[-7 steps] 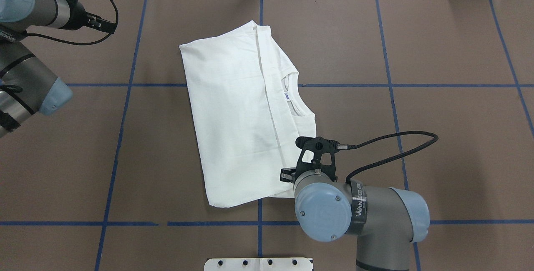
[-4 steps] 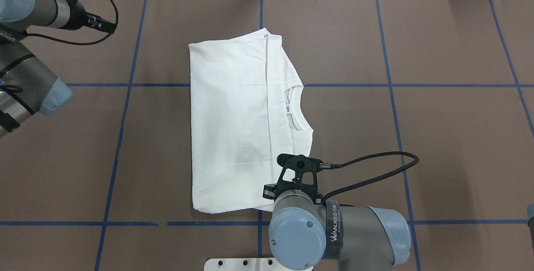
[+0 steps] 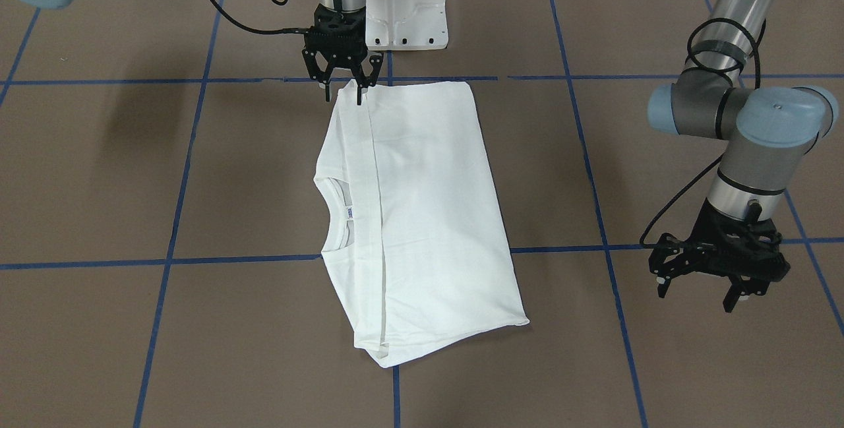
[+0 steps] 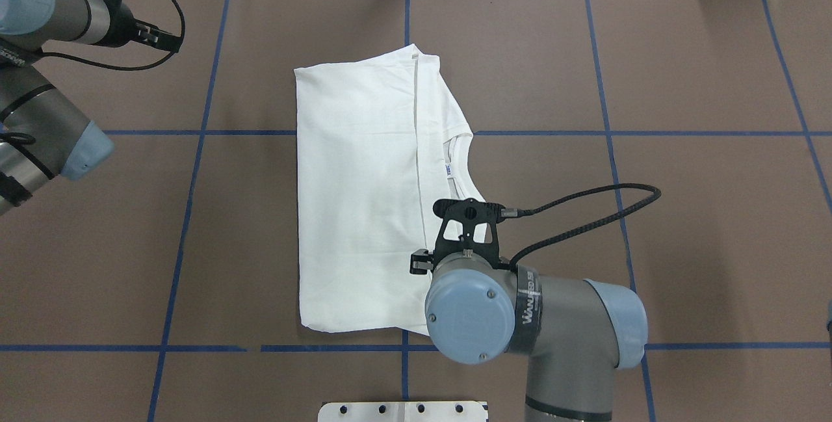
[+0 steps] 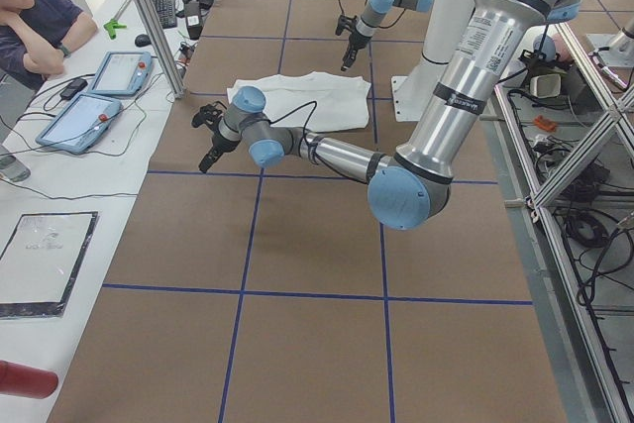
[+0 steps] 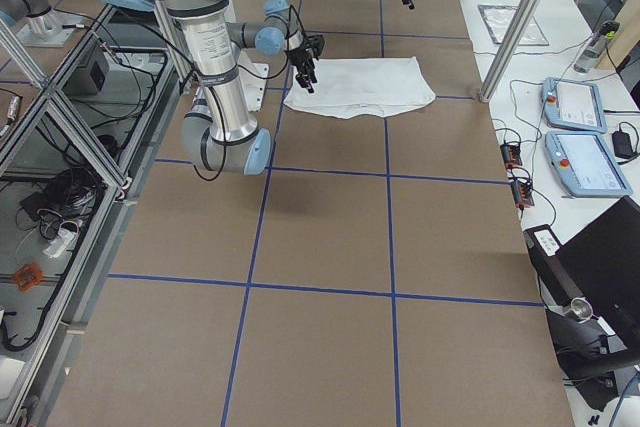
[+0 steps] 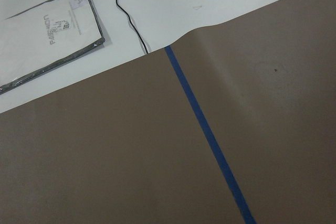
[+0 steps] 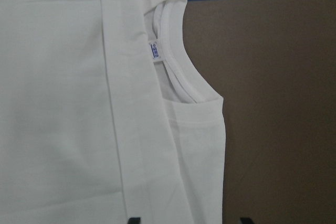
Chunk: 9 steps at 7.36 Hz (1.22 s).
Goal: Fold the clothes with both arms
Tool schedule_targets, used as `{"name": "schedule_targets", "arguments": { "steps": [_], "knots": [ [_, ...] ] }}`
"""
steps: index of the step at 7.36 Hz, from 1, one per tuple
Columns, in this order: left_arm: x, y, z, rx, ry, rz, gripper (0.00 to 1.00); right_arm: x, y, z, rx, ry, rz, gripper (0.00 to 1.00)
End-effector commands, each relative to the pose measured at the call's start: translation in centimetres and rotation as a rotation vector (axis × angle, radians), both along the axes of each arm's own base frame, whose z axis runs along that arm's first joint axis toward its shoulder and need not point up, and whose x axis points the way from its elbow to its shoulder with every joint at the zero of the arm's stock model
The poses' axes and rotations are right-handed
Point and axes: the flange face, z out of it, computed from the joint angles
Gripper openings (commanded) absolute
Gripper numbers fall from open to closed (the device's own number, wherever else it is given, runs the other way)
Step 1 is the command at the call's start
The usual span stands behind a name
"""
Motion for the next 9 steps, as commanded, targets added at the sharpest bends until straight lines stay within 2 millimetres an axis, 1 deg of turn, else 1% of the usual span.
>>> {"name": "schedule_targets", "arguments": {
  "steps": [1,2,4,5,6,7,8,9],
  "knots": [
    [0.0,0.0,-0.1,0.0,0.002,-0.001,1.0,0.3,-6.7,-2.4,0.019,0.031,-0.021,1.0],
    [0.0,0.0,-0.1,-0.001,0.003,-0.002,1.0,-1.6,-10.0,-4.3,-0.017,0.039,-0.013,1.0],
    [0.0,0.0,-0.1,-0.001,0.003,-0.002,1.0,-5.3,-17.7,-6.9,-0.077,0.109,0.04,1.0],
    [0.0,0.0,-0.1,-0.001,0.003,-0.002,1.0,-7.3,-20.5,-6.3,-0.098,0.147,0.06,1.0],
    [0.0,0.0,-0.2,0.0,0.004,-0.002,1.0,-8.9,-21.9,-4.0,-0.096,0.153,0.063,1.0],
    [0.0,0.1,-0.3,0.002,0.007,-0.003,1.0,-9.3,-22.2,-3.1,-0.092,0.17,0.046,1.0],
    [0.1,0.1,-0.3,0.002,0.007,-0.002,1.0,-9.6,-21.9,-2.7,-0.109,0.174,0.021,1.0],
    [-0.1,0.5,0.1,-0.003,0.007,-0.003,1.0,-10.2,-22.1,-1.0,-0.118,0.212,0.002,1.0]
  ]
}}
